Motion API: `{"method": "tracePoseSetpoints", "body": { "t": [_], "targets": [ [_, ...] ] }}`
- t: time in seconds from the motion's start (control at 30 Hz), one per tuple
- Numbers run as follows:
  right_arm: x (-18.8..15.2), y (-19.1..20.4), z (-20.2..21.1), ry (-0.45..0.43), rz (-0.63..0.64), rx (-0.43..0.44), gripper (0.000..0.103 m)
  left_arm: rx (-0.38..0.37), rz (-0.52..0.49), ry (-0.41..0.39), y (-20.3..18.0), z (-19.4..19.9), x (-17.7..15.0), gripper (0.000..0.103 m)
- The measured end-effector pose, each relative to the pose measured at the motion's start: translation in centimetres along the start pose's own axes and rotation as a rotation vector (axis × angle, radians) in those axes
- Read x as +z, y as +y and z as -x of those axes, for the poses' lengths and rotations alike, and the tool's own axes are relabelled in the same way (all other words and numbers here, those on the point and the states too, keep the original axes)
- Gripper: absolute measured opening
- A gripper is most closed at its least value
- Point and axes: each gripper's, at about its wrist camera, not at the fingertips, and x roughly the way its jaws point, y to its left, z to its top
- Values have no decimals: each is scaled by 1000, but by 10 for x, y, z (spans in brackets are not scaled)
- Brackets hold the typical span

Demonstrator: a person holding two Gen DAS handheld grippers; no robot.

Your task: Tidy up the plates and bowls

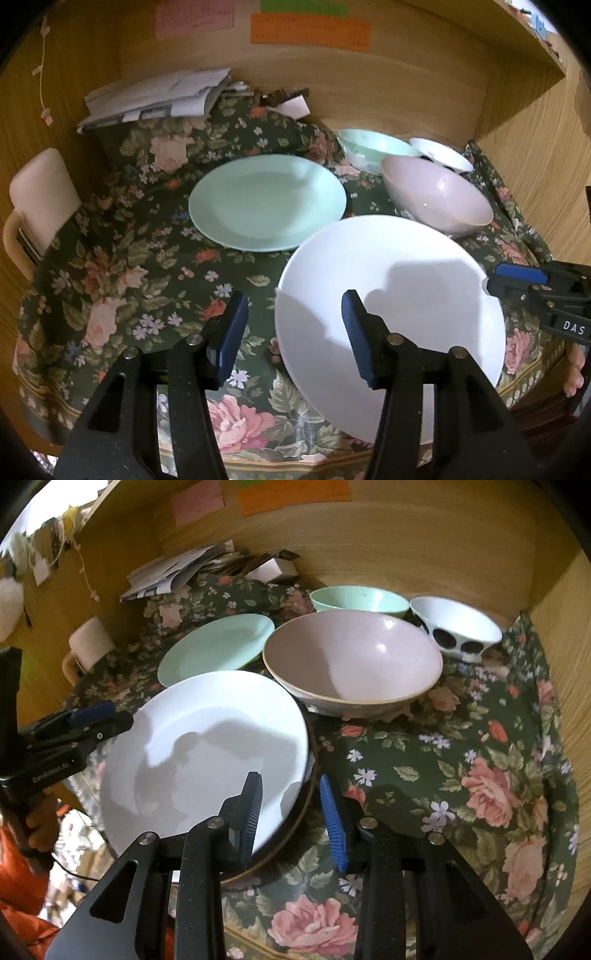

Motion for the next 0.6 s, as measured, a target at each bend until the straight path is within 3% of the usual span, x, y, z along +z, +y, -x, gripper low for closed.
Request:
{"method": "tracePoseSetpoints", "body": {
  "t": [0.13, 0.3, 0.6],
  "targets": [
    [3, 5, 6, -38, 24, -17, 30, -2, -6, -50, 0, 12, 4, 65],
    [16, 20, 11, -83, 56, -7, 36, 13, -32, -95, -3, 23, 11, 73],
    [54, 36, 18, -190, 96, 11, 66, 71, -12, -146, 16, 33, 39, 83]
  ]
}}
